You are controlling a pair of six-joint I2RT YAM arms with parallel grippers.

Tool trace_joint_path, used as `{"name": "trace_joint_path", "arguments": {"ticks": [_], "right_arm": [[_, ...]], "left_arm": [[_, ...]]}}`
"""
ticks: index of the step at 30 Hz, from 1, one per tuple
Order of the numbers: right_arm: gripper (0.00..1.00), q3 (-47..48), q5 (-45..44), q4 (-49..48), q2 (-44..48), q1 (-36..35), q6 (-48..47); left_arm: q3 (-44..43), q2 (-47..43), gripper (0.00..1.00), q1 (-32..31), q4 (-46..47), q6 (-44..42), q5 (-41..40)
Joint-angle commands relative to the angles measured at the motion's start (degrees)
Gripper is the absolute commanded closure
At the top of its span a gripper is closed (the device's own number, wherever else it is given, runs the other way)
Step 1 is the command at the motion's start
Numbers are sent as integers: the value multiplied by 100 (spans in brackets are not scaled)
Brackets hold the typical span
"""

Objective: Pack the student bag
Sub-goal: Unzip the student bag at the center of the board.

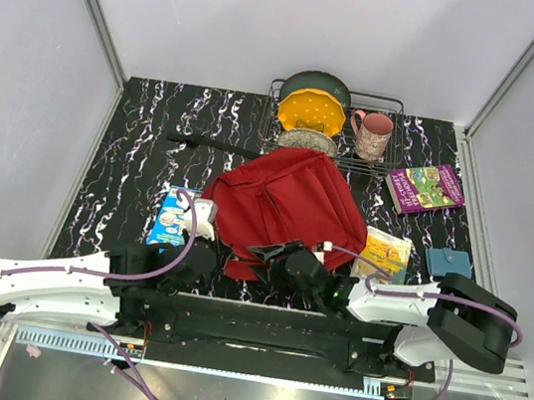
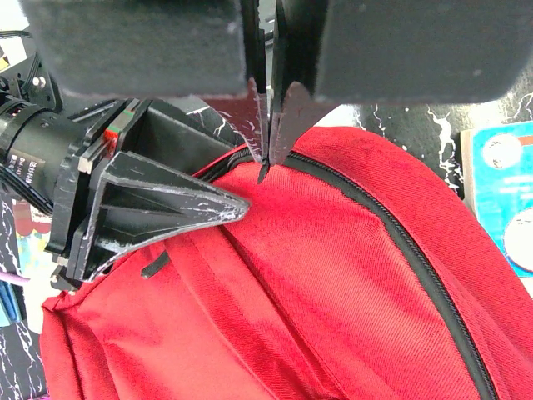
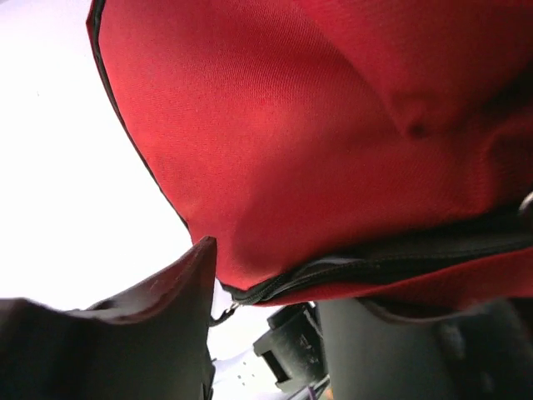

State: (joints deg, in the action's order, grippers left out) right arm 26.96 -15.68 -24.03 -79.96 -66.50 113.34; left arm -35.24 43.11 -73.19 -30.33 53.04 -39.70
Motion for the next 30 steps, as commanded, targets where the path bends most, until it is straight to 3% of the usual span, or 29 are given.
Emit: {"name": "trace_joint_path", "arguments": {"ticks": [1,4,8,15,19,24,30], "right_arm": [[73,55,-779,-163,-89,5,216],[100,-242,-901,-111,199,-3,75],[100,-840,-1295,626,1217,5,39],[100,-1132,-2149,4032,4144,6,-566],[100,-1184,-2387,4696,5400,23,-1224],[100,-632,-2150,4880,5212,14,-2647],[100,836,-1895,5523,3735,32,-4537]], "left_arm": [[-88,-92,100,-29,176,-197,-37],[-96,-145,100,-29,45,-215,-81],[-158,-215,100,-29,-368,-118,-371],[-150,-286,100,15,-1317,277,-995],[-53,-216,100,68,-1371,356,-1031],[-193,205,100,85,-1327,365,-1022],[-360,479,100,85,-1265,295,-908]]}}
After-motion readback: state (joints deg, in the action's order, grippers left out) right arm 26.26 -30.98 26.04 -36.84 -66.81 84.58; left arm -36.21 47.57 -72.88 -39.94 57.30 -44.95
